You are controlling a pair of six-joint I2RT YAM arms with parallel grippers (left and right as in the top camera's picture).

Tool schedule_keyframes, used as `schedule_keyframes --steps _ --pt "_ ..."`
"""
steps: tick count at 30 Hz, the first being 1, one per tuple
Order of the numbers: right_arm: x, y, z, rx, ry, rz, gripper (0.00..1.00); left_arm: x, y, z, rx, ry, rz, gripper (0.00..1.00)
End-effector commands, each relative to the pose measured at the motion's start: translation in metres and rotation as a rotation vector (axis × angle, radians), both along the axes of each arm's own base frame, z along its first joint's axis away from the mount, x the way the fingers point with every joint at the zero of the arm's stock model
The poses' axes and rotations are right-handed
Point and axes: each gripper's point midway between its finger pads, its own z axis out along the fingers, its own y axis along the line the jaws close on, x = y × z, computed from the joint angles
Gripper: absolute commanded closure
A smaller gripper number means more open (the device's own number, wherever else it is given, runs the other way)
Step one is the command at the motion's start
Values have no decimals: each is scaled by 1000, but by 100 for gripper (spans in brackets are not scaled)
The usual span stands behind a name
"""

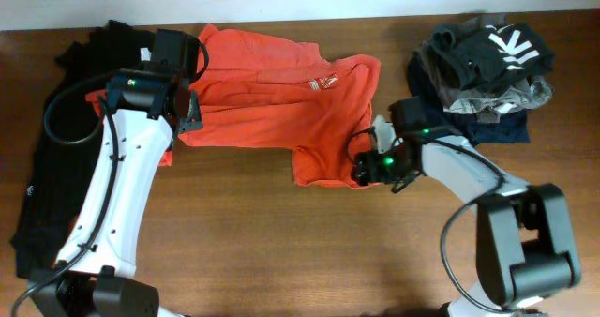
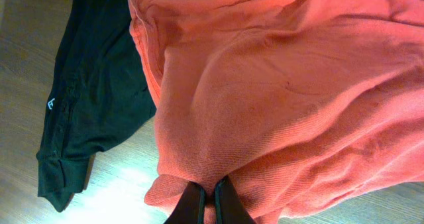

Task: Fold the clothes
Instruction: 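Grasp the right sleeve edge of the red shirt with the right gripper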

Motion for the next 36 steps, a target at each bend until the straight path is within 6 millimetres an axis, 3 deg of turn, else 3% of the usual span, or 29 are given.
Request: schedule_keyframes --steps 1,5,16,22,26,32,36 --pt "-6 3 -17 -76 17 29 18 2 3 7 15 -20 2 100" --pt "-6 -2 -19 -111 24 -7 19 2 1 7 3 -20 -2 100" --pt "-10 -11 -37 -172 62 -15 37 4 -4 5 -25 -25 -13 100" --pt "-8 -12 -50 -178 75 -26 60 4 -10 3 -64 -19 -25 100" --pt "-7 -18 -53 -210 83 -74 96 4 -10 3 -64 -19 -25 100" --pt "-13 -25 -50 -228 123 -119 96 4 -11 3 -71 -18 -27 100" --pt "-15 -35 -25 -241 175 -143 96 3 -11 4 -70 -17 -31 100"
